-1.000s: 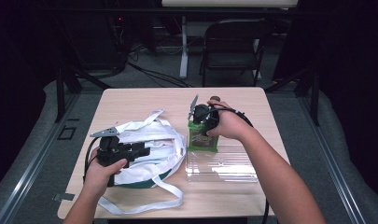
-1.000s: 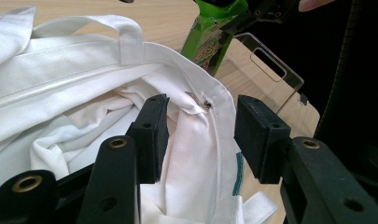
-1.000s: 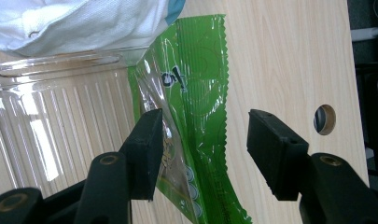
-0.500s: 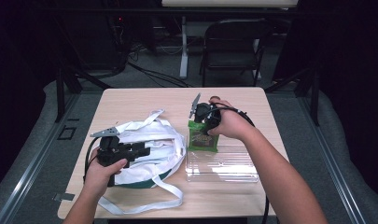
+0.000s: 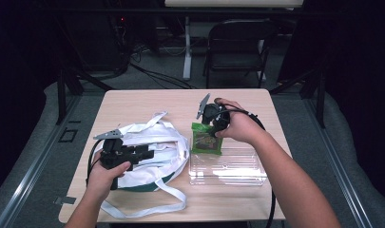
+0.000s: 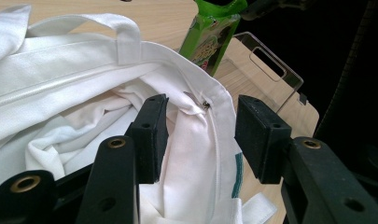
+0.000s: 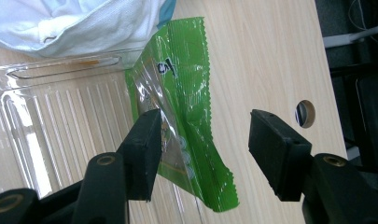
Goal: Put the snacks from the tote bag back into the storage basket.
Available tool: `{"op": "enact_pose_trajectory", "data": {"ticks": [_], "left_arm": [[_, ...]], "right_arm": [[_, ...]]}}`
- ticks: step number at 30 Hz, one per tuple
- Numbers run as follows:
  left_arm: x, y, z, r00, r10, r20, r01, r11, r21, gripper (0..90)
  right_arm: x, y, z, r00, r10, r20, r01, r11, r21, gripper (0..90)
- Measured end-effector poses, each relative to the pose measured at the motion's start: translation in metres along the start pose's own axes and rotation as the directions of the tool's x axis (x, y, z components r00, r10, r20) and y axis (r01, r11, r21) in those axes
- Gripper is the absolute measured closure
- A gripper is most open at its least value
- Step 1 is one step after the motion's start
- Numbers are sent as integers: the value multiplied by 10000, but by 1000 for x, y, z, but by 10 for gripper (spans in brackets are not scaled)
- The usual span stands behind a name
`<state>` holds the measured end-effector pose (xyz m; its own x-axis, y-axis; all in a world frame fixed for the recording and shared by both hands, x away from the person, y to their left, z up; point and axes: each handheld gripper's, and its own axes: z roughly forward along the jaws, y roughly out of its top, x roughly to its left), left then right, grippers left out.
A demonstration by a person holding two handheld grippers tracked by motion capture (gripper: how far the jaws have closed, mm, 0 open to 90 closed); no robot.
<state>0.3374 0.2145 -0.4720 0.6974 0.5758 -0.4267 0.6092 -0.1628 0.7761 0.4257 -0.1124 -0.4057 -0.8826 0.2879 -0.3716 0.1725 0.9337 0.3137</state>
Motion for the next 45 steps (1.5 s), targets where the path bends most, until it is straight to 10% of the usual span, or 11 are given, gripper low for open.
{"op": "enact_pose_trajectory", "data": {"ticks": [35, 45], "left_arm": [[1, -2, -1, 10000, -74, 12, 74, 10000, -24, 538], [3, -2, -5, 9999, -108, -16, 108, 9999, -123, 538]], "right_arm": [[16, -17, -38, 9993, 73, 365, -63, 9996, -289, 435], [23, -34, -48, 9963, 796, 336, -773, 9949, -647, 429]]}}
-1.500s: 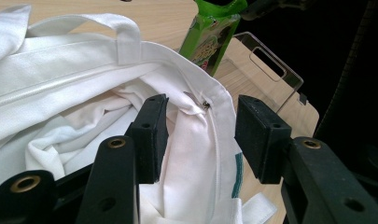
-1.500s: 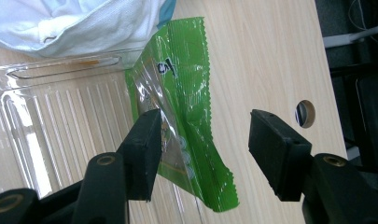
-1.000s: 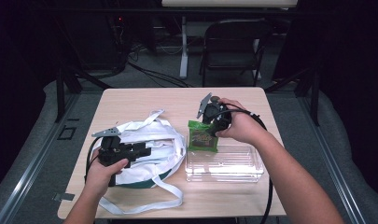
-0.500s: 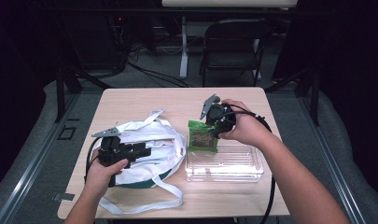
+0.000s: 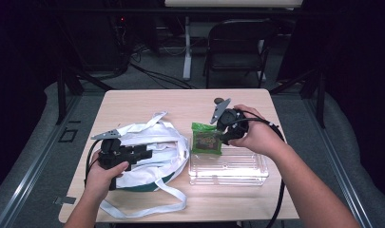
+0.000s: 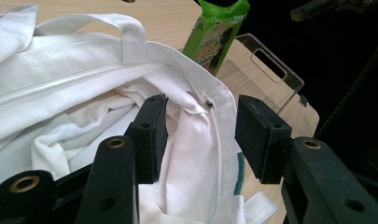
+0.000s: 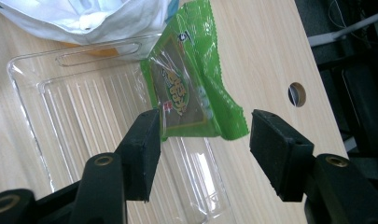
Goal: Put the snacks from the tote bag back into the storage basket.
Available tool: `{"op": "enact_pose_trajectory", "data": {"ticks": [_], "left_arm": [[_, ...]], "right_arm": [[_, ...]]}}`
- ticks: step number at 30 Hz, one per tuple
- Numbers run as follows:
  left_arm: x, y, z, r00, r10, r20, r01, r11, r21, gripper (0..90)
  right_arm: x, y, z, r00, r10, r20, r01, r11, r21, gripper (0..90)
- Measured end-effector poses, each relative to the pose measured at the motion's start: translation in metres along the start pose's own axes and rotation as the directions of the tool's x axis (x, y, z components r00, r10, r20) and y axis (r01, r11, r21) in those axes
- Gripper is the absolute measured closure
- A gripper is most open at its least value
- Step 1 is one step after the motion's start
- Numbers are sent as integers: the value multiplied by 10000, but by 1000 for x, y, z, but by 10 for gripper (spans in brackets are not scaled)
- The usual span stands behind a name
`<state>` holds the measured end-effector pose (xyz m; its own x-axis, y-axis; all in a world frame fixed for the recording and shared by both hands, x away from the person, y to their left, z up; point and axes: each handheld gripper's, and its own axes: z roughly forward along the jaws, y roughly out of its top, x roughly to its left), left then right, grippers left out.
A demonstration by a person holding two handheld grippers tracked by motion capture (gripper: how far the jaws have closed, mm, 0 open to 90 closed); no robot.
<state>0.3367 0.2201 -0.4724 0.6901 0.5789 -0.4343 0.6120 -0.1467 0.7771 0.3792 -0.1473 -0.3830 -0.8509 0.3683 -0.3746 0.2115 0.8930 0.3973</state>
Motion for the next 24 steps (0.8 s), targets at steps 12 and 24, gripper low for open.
{"op": "enact_pose_trajectory", "data": {"ticks": [12, 24], "left_arm": [[1, 0, -2, 10000, -54, -36, 54, 10000, -61, 538], [2, 0, -5, 10000, -29, -82, 28, 10000, -83, 538]], "right_arm": [[0, -30, -11, 9878, 1554, -31, -1554, 9863, -551, 430], [26, -71, -8, 9365, 3494, 317, -3394, 9251, -1701, 496]]}}
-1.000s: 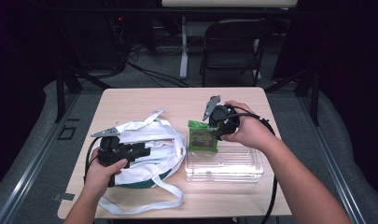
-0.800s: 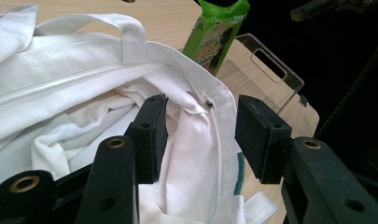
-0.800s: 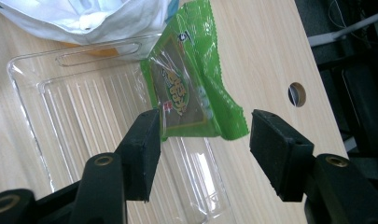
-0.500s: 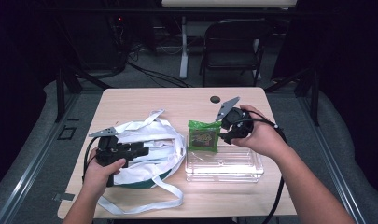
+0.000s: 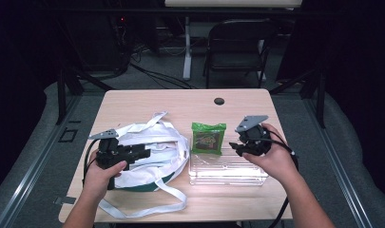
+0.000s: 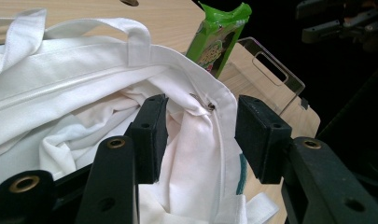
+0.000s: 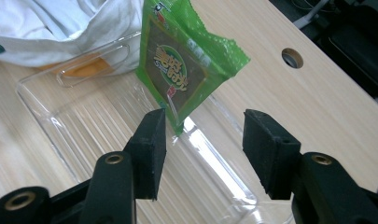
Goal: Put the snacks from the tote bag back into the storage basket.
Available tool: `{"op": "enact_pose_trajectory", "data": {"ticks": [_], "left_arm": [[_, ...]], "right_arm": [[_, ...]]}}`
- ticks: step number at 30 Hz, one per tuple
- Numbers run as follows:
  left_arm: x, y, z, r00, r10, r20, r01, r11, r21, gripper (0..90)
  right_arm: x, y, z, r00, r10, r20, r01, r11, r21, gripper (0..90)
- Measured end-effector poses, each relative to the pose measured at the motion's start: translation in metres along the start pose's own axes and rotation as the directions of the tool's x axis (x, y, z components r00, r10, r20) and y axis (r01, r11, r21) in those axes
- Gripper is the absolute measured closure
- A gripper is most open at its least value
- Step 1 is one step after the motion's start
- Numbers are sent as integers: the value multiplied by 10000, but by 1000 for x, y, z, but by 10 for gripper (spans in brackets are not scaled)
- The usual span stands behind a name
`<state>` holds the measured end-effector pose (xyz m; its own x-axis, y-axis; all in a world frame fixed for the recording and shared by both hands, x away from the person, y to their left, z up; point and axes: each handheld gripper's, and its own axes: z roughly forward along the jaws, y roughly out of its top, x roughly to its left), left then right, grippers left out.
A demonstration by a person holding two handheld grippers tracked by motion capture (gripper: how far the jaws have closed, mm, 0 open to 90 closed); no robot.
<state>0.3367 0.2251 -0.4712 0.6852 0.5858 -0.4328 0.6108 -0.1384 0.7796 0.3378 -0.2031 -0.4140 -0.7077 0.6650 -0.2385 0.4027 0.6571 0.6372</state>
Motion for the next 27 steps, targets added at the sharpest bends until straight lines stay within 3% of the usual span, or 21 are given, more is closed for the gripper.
{"op": "enact_pose_trajectory", "data": {"ticks": [5, 8, 12, 17, 27], "left_arm": [[1, -1, 0, 10000, -36, -73, 36, 10000, 3, 537], [1, -1, 0, 10000, -23, -90, 23, 10000, 28, 532], [1, -1, 1, 9999, -12, -121, 13, 10000, 57, 529], [3, -2, 1, 9998, -52, -169, 53, 10000, 65, 529], [5, -3, 1, 9997, -112, -198, 114, 9999, 60, 523]], "right_arm": [[7, -23, -2, 9957, 916, 100, -911, 9947, -484, 503], [10, -35, -1, 9920, 1236, 273, -1220, 9911, -534, 503], [11, -51, 1, 9855, 1688, 166, -1674, 9838, -642, 503], [15, -69, 1, 9700, 2429, -36, -2422, 9660, -901, 503], [21, -93, 2, 9508, 3099, -11, -3071, 9417, -1376, 523]]}}
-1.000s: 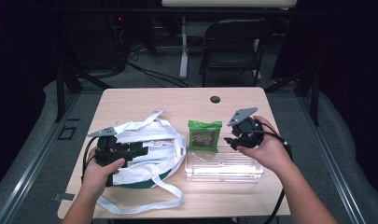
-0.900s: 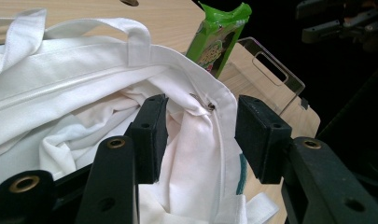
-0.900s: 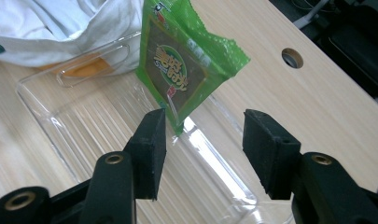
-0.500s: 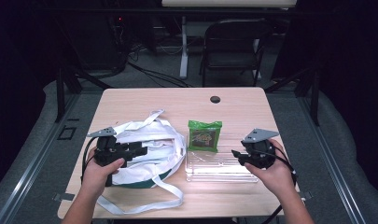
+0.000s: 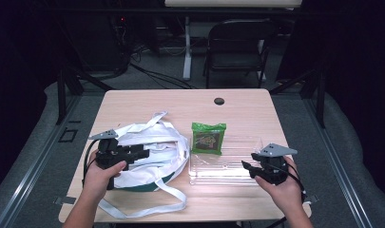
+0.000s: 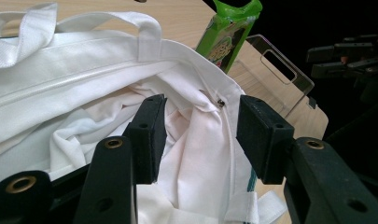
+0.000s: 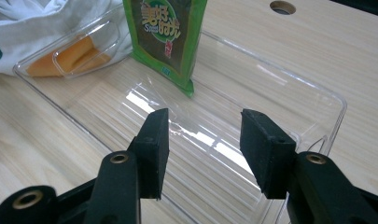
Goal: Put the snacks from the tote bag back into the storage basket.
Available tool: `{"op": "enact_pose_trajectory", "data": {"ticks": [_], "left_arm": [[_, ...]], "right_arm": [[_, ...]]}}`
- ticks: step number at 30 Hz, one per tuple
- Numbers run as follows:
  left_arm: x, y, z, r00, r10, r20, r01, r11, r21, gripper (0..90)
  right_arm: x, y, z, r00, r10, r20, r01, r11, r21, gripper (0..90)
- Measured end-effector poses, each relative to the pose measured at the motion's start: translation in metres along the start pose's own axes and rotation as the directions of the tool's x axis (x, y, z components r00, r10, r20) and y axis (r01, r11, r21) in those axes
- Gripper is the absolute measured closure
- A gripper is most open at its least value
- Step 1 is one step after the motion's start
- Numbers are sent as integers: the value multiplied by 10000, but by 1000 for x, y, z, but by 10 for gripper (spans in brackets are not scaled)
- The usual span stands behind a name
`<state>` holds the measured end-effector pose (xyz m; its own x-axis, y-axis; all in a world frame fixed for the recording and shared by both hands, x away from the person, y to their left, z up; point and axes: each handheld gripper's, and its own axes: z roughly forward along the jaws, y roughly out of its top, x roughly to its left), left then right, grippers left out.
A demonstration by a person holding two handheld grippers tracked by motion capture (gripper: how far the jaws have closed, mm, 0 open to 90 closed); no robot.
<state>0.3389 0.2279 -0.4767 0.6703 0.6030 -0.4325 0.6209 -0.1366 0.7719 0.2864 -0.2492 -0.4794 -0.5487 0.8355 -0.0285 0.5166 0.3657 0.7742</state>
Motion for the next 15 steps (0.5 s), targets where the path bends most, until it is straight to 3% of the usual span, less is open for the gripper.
{"op": "enact_pose_trajectory", "data": {"ticks": [9, 15], "left_arm": [[1, -2, 1, 10000, -14, -48, 14, 10000, 55, 522], [1, -2, 1, 10000, -24, -65, 24, 10000, 76, 522]], "right_arm": [[0, -21, 1, 9992, 393, -100, -394, 9991, -123, 528], [-1, -29, 2, 9990, 402, -199, -408, 9987, -315, 527]]}}
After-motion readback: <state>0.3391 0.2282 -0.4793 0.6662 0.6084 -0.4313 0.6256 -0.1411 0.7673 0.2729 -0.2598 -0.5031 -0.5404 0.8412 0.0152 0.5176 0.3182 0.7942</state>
